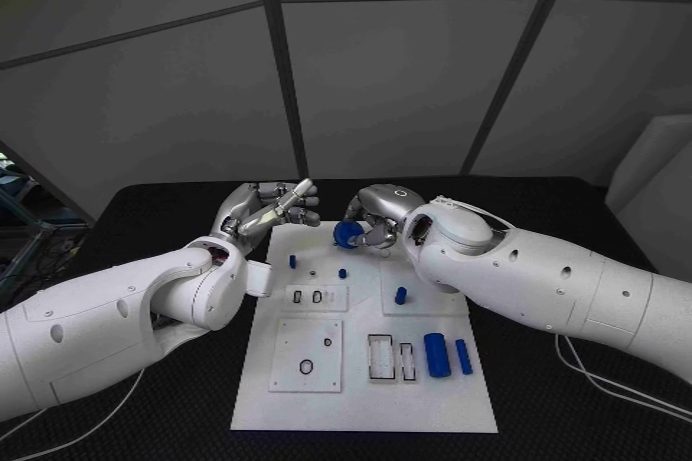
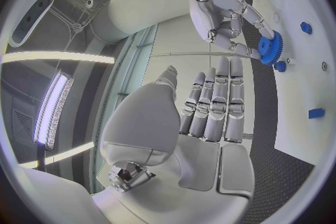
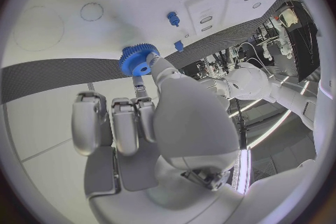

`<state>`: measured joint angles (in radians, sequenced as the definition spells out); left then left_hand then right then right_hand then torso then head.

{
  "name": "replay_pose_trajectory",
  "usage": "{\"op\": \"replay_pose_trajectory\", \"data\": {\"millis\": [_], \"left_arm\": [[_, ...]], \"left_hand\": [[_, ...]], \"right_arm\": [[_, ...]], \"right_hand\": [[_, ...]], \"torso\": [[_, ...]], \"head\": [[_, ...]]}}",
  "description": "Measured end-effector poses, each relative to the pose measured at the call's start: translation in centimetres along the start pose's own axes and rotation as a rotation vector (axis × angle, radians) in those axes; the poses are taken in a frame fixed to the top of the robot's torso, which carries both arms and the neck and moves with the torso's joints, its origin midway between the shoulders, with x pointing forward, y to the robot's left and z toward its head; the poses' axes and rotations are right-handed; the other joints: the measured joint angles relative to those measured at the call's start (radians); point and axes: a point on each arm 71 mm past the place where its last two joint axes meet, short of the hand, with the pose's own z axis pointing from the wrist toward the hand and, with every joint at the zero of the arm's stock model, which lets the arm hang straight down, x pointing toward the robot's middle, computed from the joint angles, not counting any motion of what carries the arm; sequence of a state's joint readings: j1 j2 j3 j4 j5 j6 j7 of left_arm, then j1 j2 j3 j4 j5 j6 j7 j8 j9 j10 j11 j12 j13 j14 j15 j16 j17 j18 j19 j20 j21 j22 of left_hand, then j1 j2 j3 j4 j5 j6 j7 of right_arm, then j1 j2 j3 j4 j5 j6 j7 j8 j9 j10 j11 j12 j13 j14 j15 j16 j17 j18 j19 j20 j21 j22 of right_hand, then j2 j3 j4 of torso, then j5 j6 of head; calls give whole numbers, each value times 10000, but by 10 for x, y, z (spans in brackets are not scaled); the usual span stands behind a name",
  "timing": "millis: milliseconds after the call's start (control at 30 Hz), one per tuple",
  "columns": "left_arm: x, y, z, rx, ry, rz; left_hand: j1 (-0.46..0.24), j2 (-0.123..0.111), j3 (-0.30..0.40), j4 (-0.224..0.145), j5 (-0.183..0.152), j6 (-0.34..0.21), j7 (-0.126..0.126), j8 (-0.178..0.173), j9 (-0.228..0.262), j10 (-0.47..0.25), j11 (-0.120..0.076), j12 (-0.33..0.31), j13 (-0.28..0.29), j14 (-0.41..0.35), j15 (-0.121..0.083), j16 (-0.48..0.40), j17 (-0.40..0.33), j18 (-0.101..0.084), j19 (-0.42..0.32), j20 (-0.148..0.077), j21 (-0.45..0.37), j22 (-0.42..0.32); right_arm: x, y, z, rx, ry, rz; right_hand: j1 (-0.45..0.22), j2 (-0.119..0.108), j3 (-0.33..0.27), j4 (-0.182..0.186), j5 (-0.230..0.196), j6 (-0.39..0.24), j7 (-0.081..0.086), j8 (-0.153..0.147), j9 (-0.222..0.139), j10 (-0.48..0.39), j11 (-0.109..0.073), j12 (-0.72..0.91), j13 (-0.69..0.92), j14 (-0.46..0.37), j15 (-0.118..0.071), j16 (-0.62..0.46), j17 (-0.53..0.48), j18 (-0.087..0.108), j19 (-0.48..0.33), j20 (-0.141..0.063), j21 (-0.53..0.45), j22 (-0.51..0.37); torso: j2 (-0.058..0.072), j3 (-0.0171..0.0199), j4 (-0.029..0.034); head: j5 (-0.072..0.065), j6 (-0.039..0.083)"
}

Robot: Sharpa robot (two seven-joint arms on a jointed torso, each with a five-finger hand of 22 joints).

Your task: Assemble the parts on the task board

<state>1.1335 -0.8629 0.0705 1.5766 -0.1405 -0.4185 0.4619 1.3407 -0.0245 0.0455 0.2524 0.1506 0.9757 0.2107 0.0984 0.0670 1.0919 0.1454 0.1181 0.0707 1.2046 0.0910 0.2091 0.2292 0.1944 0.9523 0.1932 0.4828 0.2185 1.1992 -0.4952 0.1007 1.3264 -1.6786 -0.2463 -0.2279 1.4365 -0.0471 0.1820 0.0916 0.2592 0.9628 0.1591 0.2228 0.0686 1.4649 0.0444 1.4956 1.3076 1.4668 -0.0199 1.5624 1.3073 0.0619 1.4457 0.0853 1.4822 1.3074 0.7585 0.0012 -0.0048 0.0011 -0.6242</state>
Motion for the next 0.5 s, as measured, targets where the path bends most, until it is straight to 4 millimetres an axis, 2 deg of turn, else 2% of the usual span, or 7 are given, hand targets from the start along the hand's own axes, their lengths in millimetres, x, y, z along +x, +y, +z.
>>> {"op": "replay_pose_trajectory", "data": {"millis": [67, 500], "left_arm": [[0, 0, 0, 0, 4, -3], [1, 0, 1, 8, 6, -6]], "left_hand": [[-37, 38, 0, 0, 0, 0, 0, 0, 0, 0, 0, 0, 0, 0, 0, 0, 1, 0, 0, 0, 0, 2], [-37, 37, 0, 0, 0, 0, 0, 0, 0, 0, 0, 0, 0, 0, 0, 0, 0, 0, 0, 0, 0, 0]], "right_arm": [[4, 3, 3, -25, 84, 1], [19, 14, 14, -119, 523, -23]], "right_hand": [[-68, -69, 144, 93, -8, 0, 0, -6, 0, 0, 0, 0, 0, 0, 0, 0, 0, 0, 0, 0, 0, 0], [-79, -81, 144, 93, -37, 2, 2, -101, 1, 1, 1, -1, 0, 0, 1, 0, 7, 0, 0, 1, 0, 0]], "torso": [[0, 1, -1], [0, 16, -18]], "head": [[12, -9], [58, -83]]}}
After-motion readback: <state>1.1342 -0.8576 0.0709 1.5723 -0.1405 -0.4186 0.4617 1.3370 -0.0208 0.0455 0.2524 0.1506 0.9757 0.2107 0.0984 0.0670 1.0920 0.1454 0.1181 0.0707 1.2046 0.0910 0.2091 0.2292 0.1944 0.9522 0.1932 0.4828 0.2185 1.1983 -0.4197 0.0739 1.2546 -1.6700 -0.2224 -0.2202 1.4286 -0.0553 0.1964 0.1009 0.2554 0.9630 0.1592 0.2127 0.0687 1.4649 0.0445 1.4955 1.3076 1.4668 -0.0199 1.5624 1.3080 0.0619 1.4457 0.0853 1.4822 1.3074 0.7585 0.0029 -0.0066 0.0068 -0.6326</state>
